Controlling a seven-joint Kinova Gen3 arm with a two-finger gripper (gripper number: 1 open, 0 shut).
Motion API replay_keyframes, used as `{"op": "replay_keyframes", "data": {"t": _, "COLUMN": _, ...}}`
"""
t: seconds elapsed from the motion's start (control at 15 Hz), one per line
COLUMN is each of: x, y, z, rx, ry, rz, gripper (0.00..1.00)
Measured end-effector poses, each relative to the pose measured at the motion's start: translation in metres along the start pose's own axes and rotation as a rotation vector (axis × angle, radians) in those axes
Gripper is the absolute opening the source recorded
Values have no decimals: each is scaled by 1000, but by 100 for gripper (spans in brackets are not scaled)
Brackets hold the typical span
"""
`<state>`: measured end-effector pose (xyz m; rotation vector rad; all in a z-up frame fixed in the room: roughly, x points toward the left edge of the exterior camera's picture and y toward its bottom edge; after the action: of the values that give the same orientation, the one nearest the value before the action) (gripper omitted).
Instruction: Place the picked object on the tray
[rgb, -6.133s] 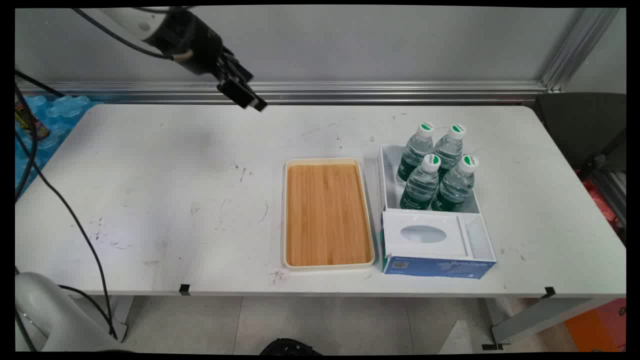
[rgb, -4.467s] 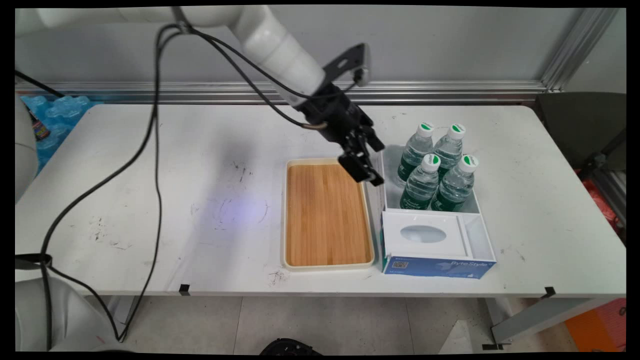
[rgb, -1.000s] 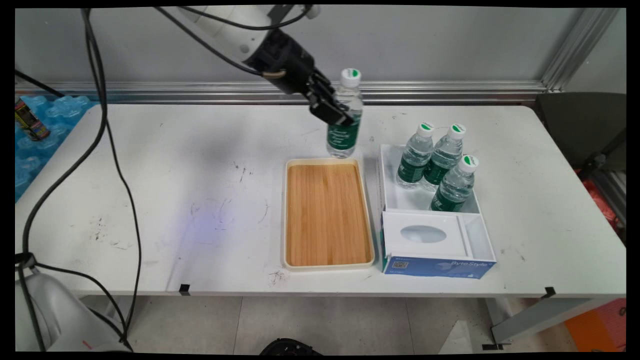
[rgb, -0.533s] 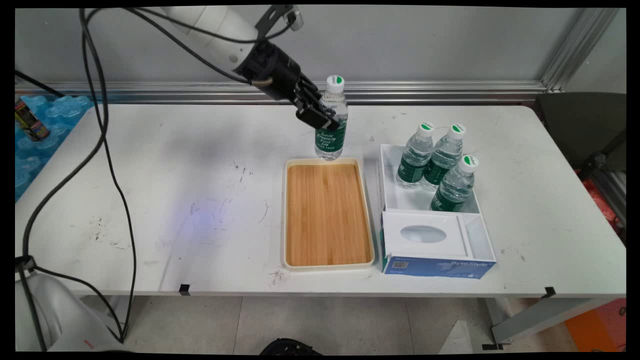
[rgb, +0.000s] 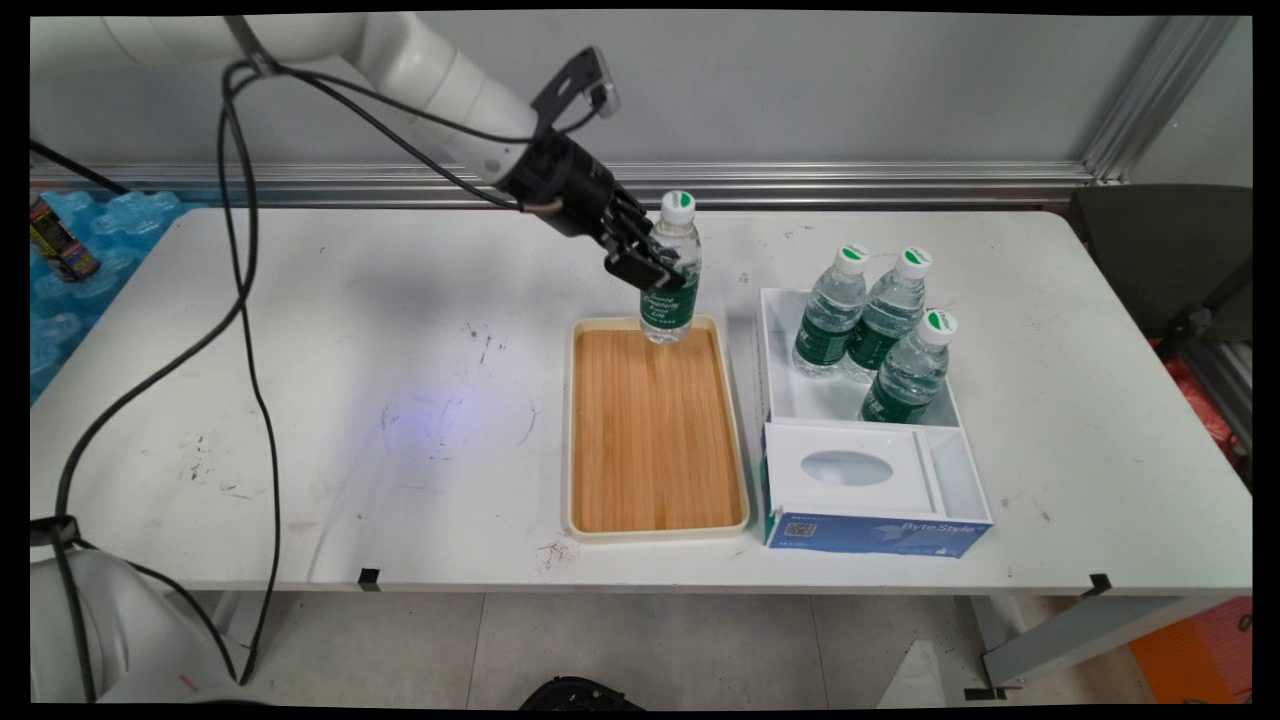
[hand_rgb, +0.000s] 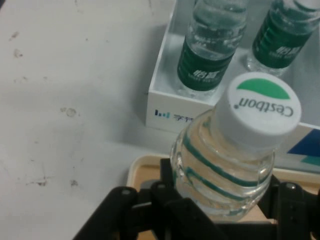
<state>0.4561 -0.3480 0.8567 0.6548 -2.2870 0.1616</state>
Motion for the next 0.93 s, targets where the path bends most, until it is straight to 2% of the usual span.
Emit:
{"op": "replay_keyframes", "data": {"t": 0.33, "x": -12, "y": -7, "z": 30, "rx": -1, "ry": 1, "rz": 6, "gripper": 0}}
{"op": "replay_keyframes", "data": {"t": 0.93, "x": -25, "y": -10, "z": 54, "rx": -8, "ry": -3, "rz": 1, "gripper": 0}}
